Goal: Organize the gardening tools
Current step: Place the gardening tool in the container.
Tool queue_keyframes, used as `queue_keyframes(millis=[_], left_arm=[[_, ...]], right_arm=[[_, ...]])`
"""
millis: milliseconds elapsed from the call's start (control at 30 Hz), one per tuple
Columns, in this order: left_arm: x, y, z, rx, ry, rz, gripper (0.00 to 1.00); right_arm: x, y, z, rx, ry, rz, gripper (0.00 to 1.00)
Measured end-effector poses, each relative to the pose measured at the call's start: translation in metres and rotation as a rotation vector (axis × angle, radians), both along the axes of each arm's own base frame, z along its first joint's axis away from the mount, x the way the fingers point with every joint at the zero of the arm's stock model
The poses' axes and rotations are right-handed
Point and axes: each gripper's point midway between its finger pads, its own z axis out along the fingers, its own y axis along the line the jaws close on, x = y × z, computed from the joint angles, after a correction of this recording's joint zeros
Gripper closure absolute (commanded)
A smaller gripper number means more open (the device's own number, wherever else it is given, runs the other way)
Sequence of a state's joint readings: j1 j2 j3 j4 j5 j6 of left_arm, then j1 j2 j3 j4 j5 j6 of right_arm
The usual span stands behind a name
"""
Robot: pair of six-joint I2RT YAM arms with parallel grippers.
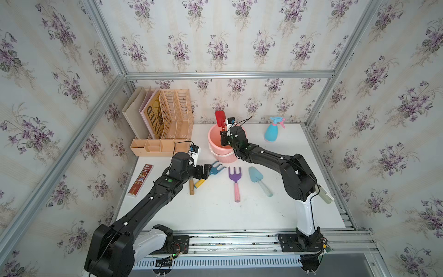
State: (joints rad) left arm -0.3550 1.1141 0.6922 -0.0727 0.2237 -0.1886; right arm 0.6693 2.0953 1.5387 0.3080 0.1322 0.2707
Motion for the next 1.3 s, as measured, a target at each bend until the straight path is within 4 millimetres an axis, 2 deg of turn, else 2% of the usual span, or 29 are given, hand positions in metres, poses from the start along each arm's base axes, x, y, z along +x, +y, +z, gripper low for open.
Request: queue_keyframes(millis=[133, 267, 400, 500, 733, 967, 1100, 1200, 1300], left_arm=[[0.000, 0.000, 0.001, 0.001, -0.004, -0.001, 0.01], [0.000, 0.001, 0.001, 0.007, -0.005, 0.003, 0.01], [0.000, 0.001, 0.002, 0.007, -0.006, 0.003, 0.01], [0.000, 0.001, 0.001, 0.007, -0.005, 0.003, 0.01], [0.001, 0.001, 0.003, 0.007, -0.009, 0.003, 0.01], [0.001, 0.001, 0.005, 0.007, -0.011, 0.004, 0.01], [0.001, 0.001, 0.005, 0.007, -0.011, 0.005, 0.01], [0.001, 0.001, 0.005, 0.007, -0.012, 0.005, 0.01], [0.001, 0.001, 0.004, 0.007, -0.011, 0.005, 0.01]], right_arm=[[0.000, -0.001, -0.002, 0.000, 0.016, -0.004, 0.96], [0.005, -0.001, -0.007, -0.012, 0.032, -0.005, 0.85], [0.005, -0.001, -0.021, -0.051, 0.060, 0.005, 0.78], [0.005, -0.002, -0.023, -0.056, 0.069, 0.003, 0.75], [0.008, -0.003, -0.028, -0.074, 0.099, 0.008, 0.61], [0.015, 0.001, -0.011, -0.063, 0.085, 0.017, 0.57], [0.015, 0.000, -0.012, -0.071, 0.092, 0.018, 0.54], [0.011, -0.003, -0.012, -0.076, 0.100, 0.021, 0.50], [0.002, -0.009, 0.001, -0.066, 0.089, 0.021, 0.45]])
